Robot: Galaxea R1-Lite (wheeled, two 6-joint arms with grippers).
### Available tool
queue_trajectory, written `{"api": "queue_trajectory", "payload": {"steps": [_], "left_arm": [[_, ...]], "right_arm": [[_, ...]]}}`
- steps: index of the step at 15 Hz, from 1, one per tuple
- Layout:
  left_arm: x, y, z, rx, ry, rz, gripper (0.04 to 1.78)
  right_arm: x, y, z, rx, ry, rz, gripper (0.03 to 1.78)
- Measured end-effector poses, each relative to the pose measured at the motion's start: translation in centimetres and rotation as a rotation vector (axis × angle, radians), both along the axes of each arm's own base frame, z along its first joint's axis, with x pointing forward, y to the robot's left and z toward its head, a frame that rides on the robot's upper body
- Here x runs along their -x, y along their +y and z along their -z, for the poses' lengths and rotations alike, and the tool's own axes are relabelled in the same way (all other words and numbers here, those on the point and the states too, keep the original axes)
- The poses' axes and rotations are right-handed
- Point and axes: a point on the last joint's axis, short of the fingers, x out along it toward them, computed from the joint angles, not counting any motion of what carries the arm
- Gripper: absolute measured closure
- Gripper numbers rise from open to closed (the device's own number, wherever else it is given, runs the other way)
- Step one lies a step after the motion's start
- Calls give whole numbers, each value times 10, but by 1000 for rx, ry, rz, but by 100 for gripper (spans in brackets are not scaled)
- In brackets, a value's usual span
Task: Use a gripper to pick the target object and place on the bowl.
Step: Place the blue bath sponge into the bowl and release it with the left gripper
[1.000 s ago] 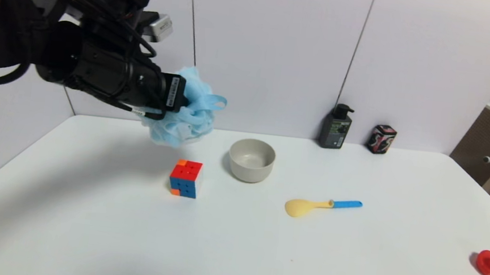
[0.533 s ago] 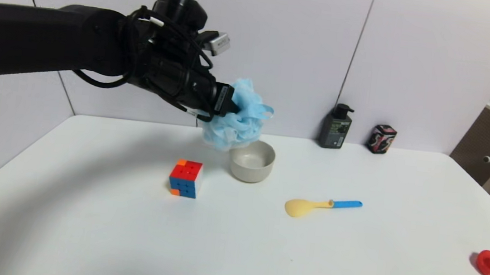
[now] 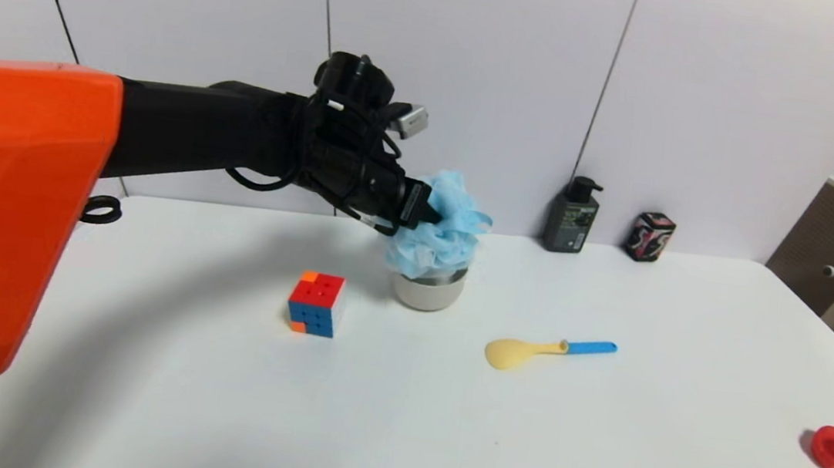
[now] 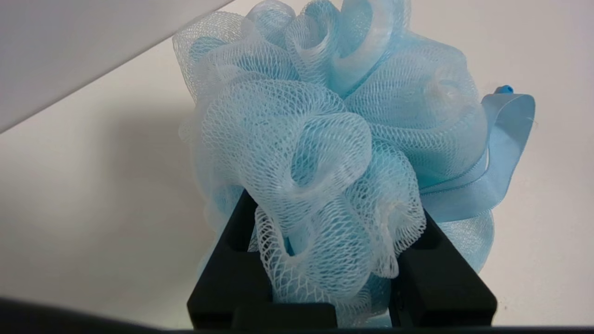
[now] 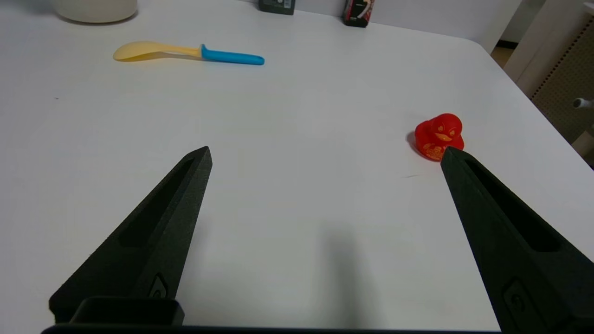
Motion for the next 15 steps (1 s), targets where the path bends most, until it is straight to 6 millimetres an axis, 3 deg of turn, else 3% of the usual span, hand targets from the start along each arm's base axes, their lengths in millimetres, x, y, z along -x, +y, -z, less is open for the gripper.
{"api": "queue_trajectory", "payload": {"steps": [9, 11, 15], "left_arm": [[-11, -9, 15, 12, -22, 8, 115], [-10, -10, 15, 3, -28, 17, 91], [-11, -10, 14, -5, -41, 21, 59]], "right_arm": [[0, 0, 0, 0, 0, 0, 11], [0, 0, 0, 0, 0, 0, 11], [0, 0, 0, 0, 0, 0, 11]]}}
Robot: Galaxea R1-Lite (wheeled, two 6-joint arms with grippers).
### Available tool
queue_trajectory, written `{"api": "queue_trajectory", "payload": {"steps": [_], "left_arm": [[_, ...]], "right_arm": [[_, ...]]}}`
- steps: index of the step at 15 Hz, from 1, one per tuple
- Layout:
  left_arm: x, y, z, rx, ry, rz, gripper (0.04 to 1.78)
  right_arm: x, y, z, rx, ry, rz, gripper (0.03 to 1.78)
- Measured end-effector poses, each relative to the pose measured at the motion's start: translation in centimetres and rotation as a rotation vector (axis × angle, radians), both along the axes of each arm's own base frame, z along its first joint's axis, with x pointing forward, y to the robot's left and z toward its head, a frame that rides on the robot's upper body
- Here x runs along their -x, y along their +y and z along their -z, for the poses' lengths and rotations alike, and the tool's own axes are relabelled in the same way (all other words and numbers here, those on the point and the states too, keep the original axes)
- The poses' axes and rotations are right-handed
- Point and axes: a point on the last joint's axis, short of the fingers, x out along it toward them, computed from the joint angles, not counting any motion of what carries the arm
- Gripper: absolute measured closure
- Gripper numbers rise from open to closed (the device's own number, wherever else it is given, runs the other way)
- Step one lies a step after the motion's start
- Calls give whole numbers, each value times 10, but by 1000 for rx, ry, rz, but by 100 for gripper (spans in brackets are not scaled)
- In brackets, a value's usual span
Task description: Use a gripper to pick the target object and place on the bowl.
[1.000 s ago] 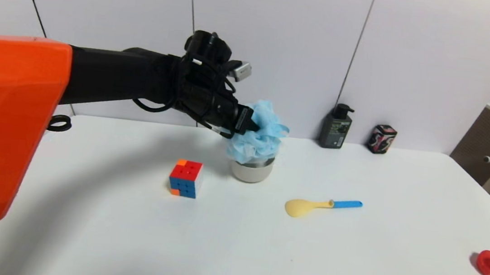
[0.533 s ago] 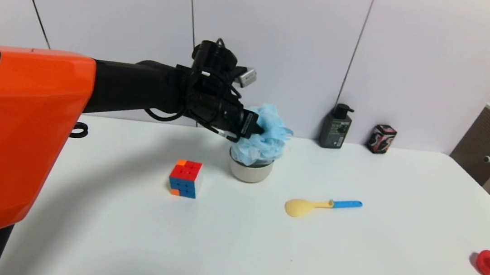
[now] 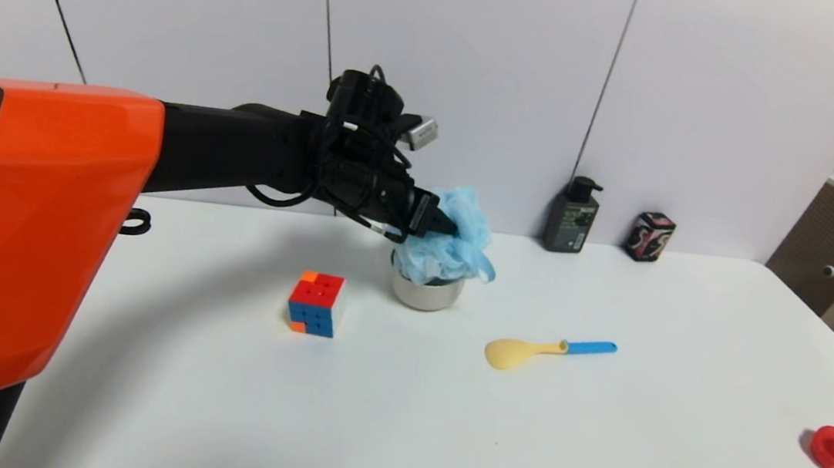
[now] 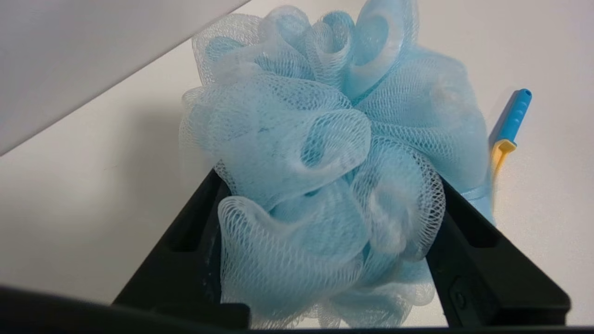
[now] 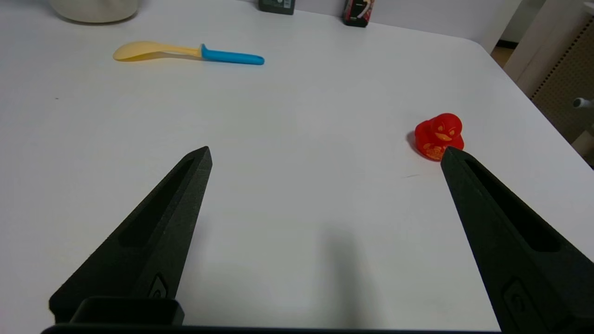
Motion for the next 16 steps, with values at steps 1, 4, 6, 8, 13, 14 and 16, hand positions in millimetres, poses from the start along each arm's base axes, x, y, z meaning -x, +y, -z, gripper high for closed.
{"api": "queue_trajectory", "payload": {"steps": [1, 4, 6, 8, 13, 14, 16], "left_arm": [[0, 0, -1, 0, -1, 1, 53], [4, 3, -8, 2, -12, 0, 40], [8, 8, -17, -1, -27, 2, 34], [19, 14, -34, 2, -39, 1, 29], [93, 59, -99, -6, -69, -20, 21], [115, 72, -110, -7, -88, -34, 19], [162, 99, -126, -11, -128, -67, 18]], "right_arm": [[0, 0, 0, 0, 0, 0, 11], [0, 0, 0, 0, 0, 0, 11], [0, 0, 0, 0, 0, 0, 11], [0, 0, 0, 0, 0, 0, 11], [0, 0, 0, 0, 0, 0, 11], [0, 0, 0, 0, 1, 0, 11], [0, 0, 0, 0, 0, 0, 11]]}}
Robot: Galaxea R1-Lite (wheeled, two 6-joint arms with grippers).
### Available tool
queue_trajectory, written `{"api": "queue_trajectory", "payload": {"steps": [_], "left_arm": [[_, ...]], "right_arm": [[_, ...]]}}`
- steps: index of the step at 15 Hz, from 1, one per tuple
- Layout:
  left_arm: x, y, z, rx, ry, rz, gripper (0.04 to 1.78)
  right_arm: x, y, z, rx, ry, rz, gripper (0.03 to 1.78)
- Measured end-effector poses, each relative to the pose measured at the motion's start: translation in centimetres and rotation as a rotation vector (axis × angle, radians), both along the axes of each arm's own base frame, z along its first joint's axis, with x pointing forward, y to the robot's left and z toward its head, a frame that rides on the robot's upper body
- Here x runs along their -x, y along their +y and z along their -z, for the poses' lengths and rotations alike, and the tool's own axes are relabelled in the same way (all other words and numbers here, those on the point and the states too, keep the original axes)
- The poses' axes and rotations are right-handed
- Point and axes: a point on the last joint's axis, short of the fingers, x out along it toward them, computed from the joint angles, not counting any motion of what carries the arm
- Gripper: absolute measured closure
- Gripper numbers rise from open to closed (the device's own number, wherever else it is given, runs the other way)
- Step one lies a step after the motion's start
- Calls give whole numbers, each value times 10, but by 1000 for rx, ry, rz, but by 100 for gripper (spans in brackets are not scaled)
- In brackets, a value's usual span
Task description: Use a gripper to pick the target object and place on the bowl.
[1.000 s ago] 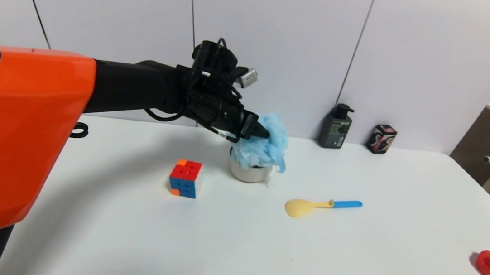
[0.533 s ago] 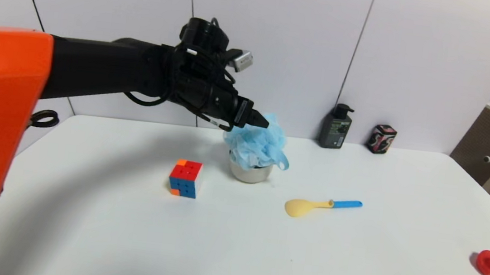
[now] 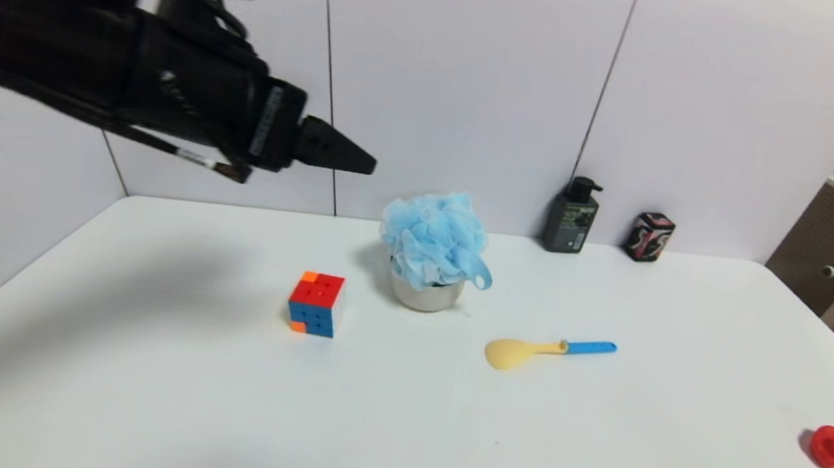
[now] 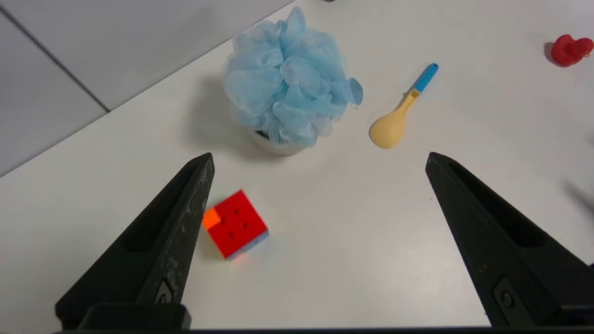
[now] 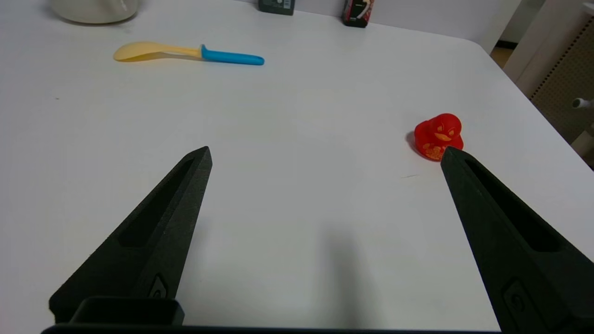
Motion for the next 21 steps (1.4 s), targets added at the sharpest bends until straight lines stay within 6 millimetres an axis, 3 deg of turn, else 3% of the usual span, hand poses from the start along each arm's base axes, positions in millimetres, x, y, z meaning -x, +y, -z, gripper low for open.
{"api": "queue_trajectory", "payload": {"steps": [3, 6, 8, 14, 18, 21], "left_arm": [[77, 47, 4, -8, -38, -52, 16], [148, 90, 32, 0, -78, -115, 15], [181, 111, 60, -2, -123, -182, 15], [231, 131, 117, -7, -434, -441, 13], [252, 131, 161, -28, -467, -529, 13], [261, 131, 208, -39, -460, -542, 13]], "right_arm": [[0, 0, 0, 0, 0, 0, 11], [0, 0, 0, 0, 0, 0, 11], [0, 0, 0, 0, 0, 0, 11], [0, 0, 0, 0, 0, 0, 11], [0, 0, 0, 0, 0, 0, 11], [0, 0, 0, 0, 0, 0, 11]]}}
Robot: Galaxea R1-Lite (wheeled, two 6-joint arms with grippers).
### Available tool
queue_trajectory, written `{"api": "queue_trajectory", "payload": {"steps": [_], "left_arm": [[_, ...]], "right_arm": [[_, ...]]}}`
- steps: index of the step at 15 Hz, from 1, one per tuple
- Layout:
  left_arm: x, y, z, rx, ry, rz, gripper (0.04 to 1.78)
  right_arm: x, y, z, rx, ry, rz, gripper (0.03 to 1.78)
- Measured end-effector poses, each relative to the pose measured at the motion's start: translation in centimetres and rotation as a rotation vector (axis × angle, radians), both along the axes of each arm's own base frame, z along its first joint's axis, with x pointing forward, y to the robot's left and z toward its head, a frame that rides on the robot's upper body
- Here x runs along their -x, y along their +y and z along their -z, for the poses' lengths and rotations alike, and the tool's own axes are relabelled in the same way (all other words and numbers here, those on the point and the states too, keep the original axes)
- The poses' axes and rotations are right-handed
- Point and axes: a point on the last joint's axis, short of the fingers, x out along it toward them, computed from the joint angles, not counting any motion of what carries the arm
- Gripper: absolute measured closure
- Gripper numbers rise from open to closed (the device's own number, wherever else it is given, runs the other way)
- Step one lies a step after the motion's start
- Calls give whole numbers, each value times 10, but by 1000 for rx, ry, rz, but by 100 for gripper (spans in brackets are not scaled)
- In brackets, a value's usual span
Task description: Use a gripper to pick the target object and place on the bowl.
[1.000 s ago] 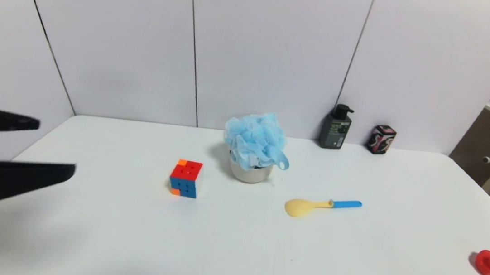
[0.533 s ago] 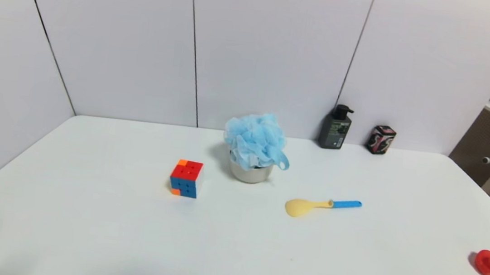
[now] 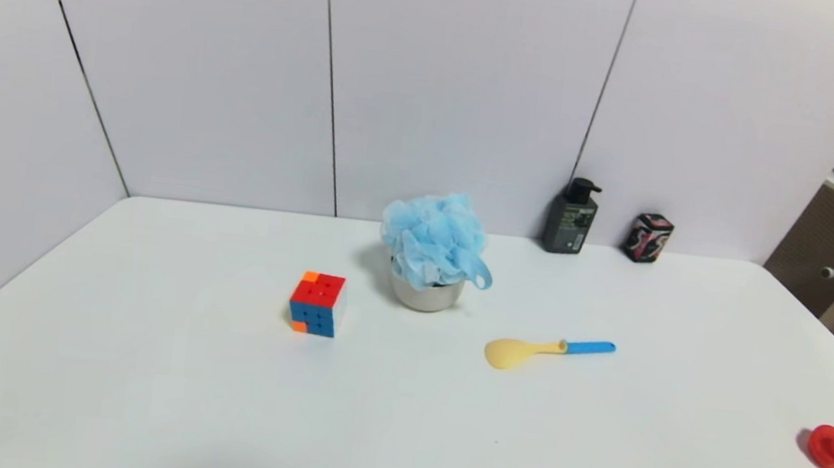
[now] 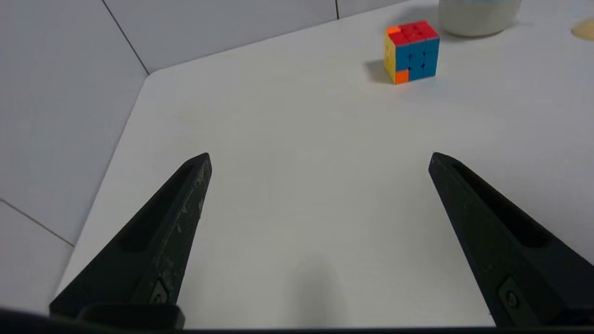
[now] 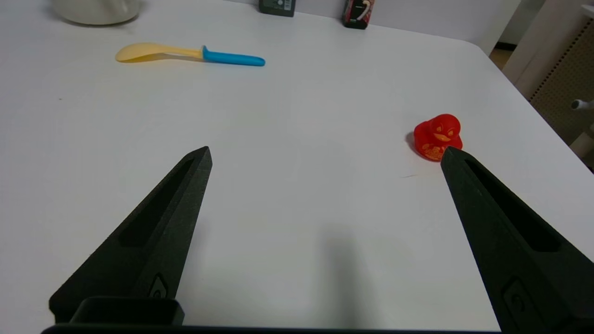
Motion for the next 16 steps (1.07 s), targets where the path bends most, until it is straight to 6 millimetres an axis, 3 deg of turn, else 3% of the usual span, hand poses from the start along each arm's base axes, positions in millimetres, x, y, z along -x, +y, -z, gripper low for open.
{"api": "queue_trajectory", "payload": {"steps": [2, 4, 16], "left_arm": [[-2, 0, 35, -5, 32, -22, 13], [-6, 2, 52, 1, 13, -73, 13], [-7, 3, 60, 192, 5, -138, 13]], "right_arm": [[0, 0, 0, 0, 0, 0, 11], [0, 0, 0, 0, 0, 0, 11], [0, 0, 0, 0, 0, 0, 11]]}}
